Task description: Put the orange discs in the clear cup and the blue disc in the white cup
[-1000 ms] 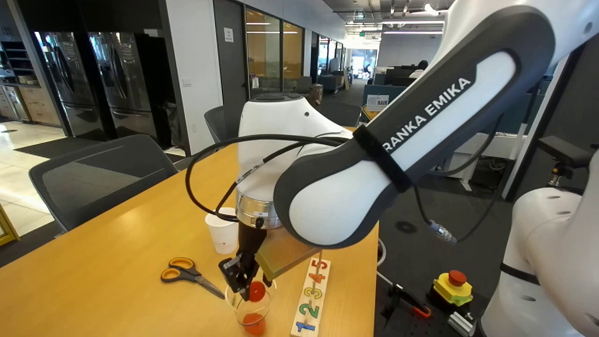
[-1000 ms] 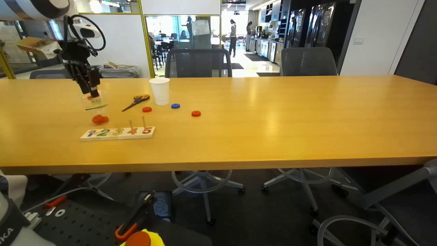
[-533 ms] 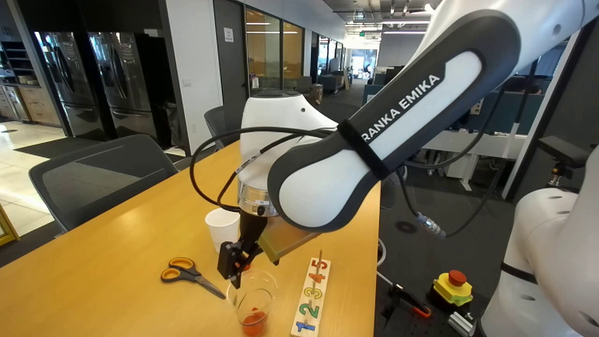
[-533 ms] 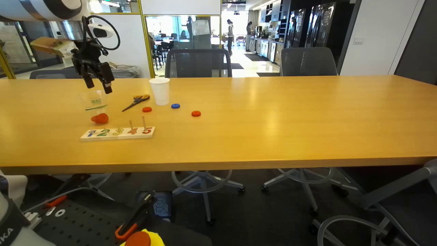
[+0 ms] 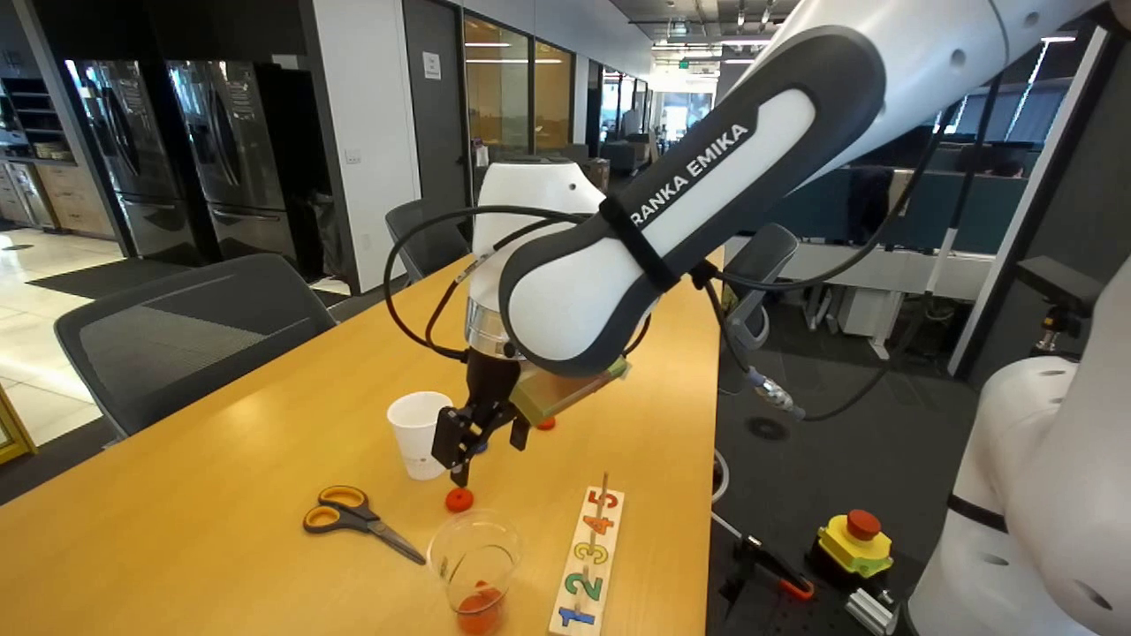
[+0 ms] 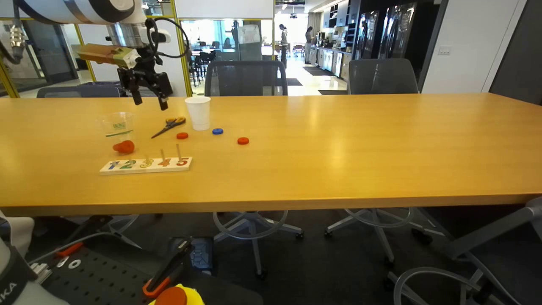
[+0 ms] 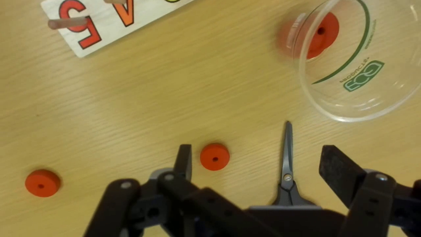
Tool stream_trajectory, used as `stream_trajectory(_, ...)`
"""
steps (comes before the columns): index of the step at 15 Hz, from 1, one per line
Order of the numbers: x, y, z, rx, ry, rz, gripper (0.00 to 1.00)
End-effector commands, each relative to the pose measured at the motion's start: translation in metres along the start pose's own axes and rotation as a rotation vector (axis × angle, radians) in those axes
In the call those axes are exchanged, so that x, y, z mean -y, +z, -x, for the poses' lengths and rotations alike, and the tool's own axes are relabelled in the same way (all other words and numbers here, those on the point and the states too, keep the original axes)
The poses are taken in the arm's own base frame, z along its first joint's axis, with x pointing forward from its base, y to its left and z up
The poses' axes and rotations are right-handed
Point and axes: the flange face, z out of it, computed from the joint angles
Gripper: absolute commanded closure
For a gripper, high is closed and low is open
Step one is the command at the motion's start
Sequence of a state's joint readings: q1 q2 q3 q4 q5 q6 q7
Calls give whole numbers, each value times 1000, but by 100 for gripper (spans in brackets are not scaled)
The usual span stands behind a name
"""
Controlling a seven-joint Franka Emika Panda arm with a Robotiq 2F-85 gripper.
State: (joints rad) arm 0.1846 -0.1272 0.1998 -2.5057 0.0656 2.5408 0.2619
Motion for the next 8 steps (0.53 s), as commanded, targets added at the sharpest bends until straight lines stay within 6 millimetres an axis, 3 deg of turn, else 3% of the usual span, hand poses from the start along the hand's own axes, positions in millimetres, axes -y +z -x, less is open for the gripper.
stream_trajectory(1, -7, 19, -31, 6, -4, 11, 0)
stream_trajectory(8, -13, 87, -62, 90, -14, 44, 0)
